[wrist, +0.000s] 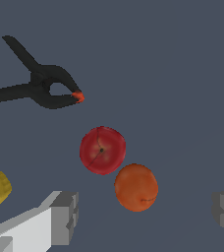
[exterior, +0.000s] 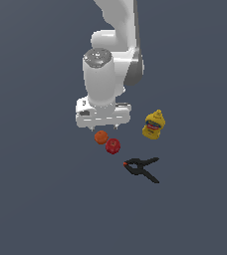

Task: Pick up a designated object from a clutter of objects.

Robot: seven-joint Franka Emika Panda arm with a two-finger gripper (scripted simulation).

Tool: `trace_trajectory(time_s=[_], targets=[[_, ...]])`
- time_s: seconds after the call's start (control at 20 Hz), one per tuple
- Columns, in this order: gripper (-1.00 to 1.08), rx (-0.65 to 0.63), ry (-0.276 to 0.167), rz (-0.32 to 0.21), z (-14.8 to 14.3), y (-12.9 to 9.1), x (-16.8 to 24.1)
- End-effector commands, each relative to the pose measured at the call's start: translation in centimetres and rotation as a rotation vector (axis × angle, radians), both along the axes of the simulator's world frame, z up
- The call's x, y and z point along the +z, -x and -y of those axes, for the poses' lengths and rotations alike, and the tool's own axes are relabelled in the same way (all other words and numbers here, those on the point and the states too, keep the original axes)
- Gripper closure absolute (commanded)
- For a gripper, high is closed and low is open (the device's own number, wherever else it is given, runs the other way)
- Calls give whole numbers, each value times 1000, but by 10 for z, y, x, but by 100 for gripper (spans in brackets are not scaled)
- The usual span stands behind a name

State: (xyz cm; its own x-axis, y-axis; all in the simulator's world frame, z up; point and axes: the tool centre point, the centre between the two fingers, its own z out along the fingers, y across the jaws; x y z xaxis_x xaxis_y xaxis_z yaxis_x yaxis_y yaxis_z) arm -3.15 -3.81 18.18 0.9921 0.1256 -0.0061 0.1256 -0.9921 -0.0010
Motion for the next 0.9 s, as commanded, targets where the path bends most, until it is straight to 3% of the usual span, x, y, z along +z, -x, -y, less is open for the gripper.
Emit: trace_trajectory(time_s=[0.0, 0.45, 0.85], targets=[[-92, 9, -2, 2, 6, 10, -21], [-92, 29, -1, 5, 22, 42, -70], [-92, 36, 0, 6, 26, 54, -85]])
